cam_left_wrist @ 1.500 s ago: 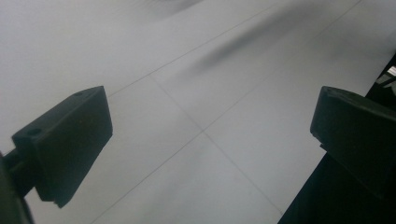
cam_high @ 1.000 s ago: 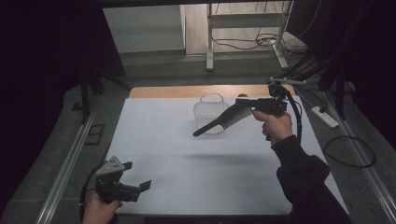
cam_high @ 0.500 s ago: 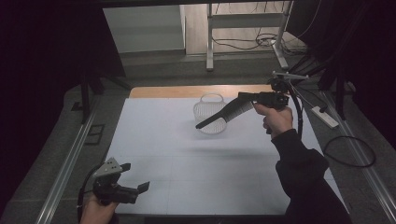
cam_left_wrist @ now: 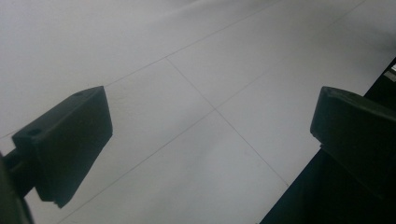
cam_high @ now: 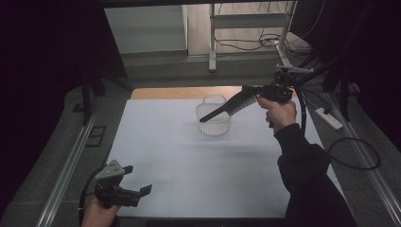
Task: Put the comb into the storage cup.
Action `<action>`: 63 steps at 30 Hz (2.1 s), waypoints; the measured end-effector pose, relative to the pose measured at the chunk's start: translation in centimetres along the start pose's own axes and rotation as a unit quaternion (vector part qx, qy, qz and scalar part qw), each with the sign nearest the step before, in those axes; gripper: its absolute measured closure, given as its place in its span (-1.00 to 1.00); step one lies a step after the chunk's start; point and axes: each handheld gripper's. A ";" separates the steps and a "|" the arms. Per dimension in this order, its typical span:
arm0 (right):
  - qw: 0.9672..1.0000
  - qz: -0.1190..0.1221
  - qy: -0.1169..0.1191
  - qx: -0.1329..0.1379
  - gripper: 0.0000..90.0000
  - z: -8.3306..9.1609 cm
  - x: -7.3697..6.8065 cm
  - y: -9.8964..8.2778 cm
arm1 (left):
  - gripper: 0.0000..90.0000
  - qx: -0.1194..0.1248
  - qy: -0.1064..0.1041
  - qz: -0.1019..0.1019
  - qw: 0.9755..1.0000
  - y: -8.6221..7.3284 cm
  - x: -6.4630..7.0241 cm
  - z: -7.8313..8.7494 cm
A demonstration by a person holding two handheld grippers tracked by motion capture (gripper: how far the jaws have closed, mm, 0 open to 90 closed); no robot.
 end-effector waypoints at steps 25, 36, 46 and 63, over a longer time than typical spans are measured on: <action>0.999 0.007 -0.030 0.025 0.87 -0.5 0.2 2.1 | -1.00 -0.005 -0.002 0.002 1.000 0.0 -0.1 -0.1; 0.999 0.003 -0.042 0.032 0.87 -1.3 1.0 2.8 | -1.00 -0.006 -0.004 0.003 1.000 0.0 -0.1 -0.2; 0.998 0.010 -0.056 0.030 0.87 -2.5 1.5 2.9 | -1.00 -0.005 -0.004 0.007 1.000 0.0 -0.2 -0.2; 0.996 0.025 -0.080 0.013 0.87 -4.9 1.9 2.2 | -1.00 -0.005 -0.005 0.011 1.000 0.0 -0.3 -0.1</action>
Point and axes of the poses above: each handheld gripper's, and its own axes: z roughly backward along the jaws, y roughly out of its top, x roughly to its right, and after that the axes turned 8 degrees about -z, right-handed
